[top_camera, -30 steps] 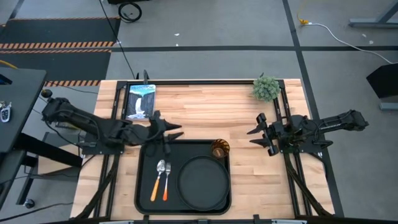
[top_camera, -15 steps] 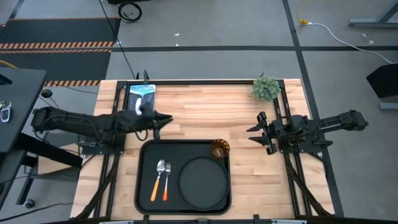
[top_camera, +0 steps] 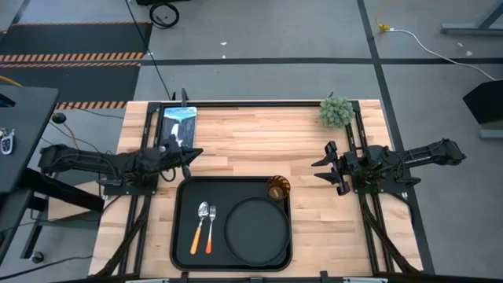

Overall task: Pick and place plate/cup/fork/spoon on tray
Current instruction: Return to Home Position

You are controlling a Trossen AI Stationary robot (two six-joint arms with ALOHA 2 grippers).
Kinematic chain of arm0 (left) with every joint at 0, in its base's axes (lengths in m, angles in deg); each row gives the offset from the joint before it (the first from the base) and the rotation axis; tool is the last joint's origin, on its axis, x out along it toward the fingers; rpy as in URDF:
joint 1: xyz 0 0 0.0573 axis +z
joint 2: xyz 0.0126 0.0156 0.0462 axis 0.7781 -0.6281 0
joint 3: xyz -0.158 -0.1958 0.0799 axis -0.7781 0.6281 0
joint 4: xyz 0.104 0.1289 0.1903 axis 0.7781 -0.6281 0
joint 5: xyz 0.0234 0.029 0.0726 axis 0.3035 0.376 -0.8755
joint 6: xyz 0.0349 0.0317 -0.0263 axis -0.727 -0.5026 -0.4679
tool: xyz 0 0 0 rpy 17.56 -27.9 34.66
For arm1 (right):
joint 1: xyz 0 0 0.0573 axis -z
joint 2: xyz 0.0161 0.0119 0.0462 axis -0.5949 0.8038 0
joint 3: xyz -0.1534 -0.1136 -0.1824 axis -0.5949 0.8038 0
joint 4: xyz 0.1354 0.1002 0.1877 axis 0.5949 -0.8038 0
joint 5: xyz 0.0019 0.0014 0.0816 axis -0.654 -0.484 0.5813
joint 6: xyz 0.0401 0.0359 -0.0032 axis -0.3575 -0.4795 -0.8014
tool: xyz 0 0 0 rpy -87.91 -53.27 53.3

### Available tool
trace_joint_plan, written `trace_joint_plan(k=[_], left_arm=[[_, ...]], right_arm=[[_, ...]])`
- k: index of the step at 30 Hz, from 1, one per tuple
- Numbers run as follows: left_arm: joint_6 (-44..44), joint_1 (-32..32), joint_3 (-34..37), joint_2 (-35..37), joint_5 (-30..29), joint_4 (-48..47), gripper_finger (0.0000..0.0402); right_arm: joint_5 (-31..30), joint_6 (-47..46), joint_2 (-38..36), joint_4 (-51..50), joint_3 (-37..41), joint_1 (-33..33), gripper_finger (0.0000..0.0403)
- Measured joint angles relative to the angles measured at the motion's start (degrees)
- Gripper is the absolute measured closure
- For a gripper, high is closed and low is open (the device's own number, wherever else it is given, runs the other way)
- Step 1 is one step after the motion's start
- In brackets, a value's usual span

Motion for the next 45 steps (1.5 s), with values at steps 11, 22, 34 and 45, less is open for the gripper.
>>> trace_joint_plan(k=[11,22,34,45], left_arm=[[-9.1,-3.5,3.2,6.0,-3.6,3.2,0.0394],[-7.5,-4.9,3.9,8.5,-4.4,3.3,0.0395],[-5.9,-5.9,6.0,8.5,-4.4,4.3,0.0394],[-10.2,-7.4,6.6,12.0,-4.8,8.2,0.0398]], right_arm=[[0.0,0.0,0.0,0.0,0.0,0.0,0.024],[0.0,0.0,-0.1,-0.3,-0.1,0.0,0.024],[0.0,0.0,0.1,-20.1,0.0,0.0,0.024],[0.0,0.0,0.7,-23.2,0.0,0.0,0.024]])
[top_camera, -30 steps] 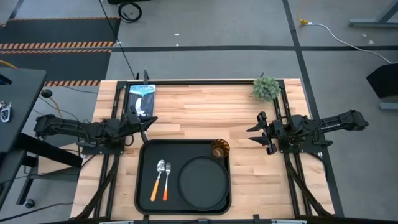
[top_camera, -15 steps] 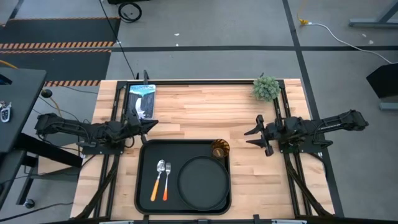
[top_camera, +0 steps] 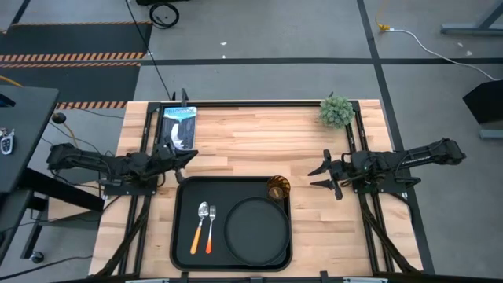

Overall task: Pick and place plate/cup/fork/spoon on tray
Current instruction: Return to Home Position

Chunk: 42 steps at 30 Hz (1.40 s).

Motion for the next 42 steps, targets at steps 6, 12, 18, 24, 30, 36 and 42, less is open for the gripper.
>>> trace_joint_plan(k=[6,12,18,24,30,36,42], left_arm=[[-3.2,-5.7,0.0,6.5,0.0,-0.4,0.0398],[-7.3,-11.4,0.0,9.7,0.0,-1.9,0.0386],[-1.9,-13.4,0.1,9.2,0.1,-2.1,0.0362],[-1.8,-13.4,0.1,9.2,0.0,-2.1,0.0359],[-1.8,-13.4,0.1,9.2,0.0,-2.1,0.0359],[-1.8,-13.4,0.1,9.2,0.0,-2.1,0.0359],[-1.8,-13.4,0.1,9.2,0.0,-2.1,0.0358]], right_arm=[[0.0,0.0,0.0,0.0,0.0,0.0,0.024],[0.0,0.0,0.0,0.0,0.0,0.0,0.024],[0.0,0.0,0.0,0.0,0.0,0.0,0.024],[0.0,0.0,0.0,0.0,0.0,0.0,0.024],[0.0,0.0,0.0,0.0,0.0,0.0,0.024],[0.0,0.0,0.0,0.0,0.0,0.0,0.024],[0.0,0.0,0.0,0.0,0.0,0.0,0.024]])
